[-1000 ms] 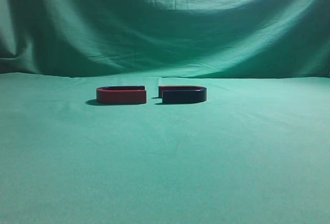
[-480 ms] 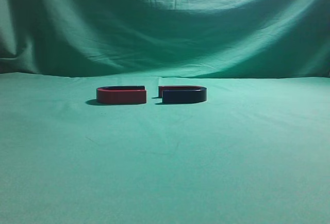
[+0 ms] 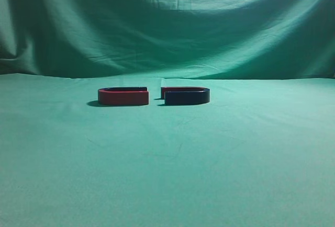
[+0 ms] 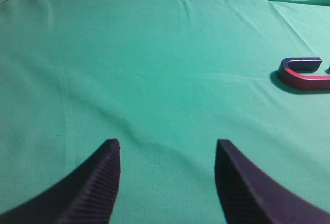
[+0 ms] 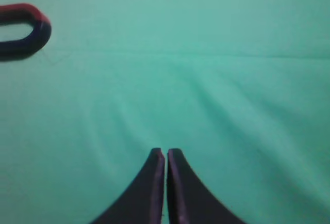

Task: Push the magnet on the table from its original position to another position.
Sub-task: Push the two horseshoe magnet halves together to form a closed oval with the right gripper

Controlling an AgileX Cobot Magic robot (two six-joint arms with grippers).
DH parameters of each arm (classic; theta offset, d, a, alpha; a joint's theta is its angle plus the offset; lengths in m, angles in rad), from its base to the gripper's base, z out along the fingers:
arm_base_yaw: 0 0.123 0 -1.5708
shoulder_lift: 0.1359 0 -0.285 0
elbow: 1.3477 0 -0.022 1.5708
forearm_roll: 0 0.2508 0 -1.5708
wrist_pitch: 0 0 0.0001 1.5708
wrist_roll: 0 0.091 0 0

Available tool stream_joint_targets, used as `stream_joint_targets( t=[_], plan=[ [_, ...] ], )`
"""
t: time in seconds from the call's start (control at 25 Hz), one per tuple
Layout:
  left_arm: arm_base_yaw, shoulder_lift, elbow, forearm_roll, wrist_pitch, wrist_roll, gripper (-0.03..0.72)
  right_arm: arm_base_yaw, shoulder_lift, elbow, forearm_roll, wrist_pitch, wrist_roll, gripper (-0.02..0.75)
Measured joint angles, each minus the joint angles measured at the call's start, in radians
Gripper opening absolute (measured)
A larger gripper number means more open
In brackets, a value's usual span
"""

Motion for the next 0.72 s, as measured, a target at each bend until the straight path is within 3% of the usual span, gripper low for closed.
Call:
stream_joint_targets(
  t=[0.4, 0.72],
  plan=[
    [0.000, 0.000, 0.000, 0.000, 0.000, 0.000, 0.399, 0.216, 0.409, -0.284, -0.001, 0.080, 0.039, 0.000],
    [0.000, 0.000, 0.000, 0.000, 0.000, 0.000, 0.399, 0.245, 0.720, -0.563, -0.003, 0.101, 0.086, 0.000]
  ],
)
